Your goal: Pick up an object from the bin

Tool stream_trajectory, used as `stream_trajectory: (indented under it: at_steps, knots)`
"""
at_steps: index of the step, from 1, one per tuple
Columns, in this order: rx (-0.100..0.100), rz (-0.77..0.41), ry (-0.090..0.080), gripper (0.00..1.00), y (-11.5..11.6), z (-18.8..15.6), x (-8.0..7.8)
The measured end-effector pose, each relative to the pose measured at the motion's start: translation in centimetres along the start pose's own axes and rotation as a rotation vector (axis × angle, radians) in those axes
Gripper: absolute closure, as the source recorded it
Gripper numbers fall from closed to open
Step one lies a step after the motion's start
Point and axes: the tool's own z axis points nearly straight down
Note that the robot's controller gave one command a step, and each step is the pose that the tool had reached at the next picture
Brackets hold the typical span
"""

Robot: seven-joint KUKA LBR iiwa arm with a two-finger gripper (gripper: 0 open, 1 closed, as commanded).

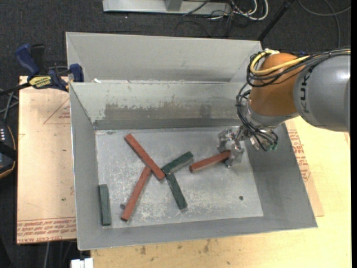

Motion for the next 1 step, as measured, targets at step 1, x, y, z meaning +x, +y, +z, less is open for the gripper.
stream_trajectory:
  at_steps: [1]
  knots:
    - [0.000,0.000,0.000,1.00,0.00,0.00,0.00]
